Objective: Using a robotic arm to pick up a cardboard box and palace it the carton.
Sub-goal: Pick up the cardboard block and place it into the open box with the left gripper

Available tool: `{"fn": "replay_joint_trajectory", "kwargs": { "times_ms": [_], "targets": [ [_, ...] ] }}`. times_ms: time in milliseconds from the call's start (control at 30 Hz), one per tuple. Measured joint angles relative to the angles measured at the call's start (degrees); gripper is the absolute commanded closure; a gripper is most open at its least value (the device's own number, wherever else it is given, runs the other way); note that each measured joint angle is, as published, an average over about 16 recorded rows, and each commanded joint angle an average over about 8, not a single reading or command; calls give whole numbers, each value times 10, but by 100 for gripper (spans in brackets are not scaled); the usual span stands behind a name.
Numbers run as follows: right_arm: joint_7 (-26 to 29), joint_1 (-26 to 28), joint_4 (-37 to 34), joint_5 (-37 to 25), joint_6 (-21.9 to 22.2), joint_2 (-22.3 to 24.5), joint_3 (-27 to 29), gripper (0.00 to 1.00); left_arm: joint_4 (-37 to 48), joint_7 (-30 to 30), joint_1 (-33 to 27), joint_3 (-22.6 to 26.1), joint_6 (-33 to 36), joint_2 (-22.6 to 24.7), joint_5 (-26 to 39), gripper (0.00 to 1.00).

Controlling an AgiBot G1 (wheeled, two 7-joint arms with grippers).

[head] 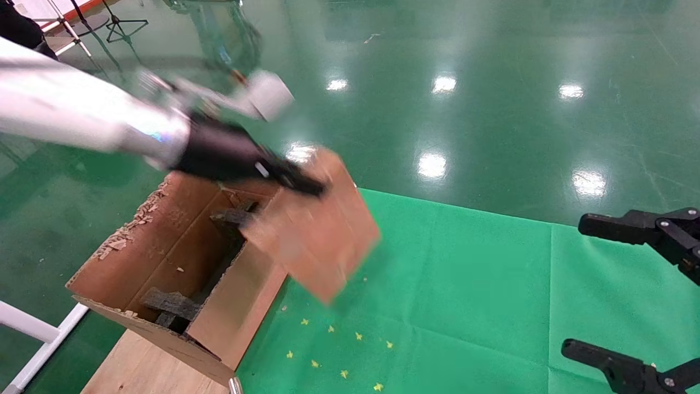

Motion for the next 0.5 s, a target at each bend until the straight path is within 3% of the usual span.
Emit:
{"fn": "replay_joint_trajectory", "kwargs": {
  "times_ms": [267,500],
  "targets": [
    [0,0,0,0,0,0,0,0,34,88,-48,-28,-5,-79,16,100],
    [0,0,0,0,0,0,0,0,126,180,-32,-28,-44,-113,41,100]
  ]
}}
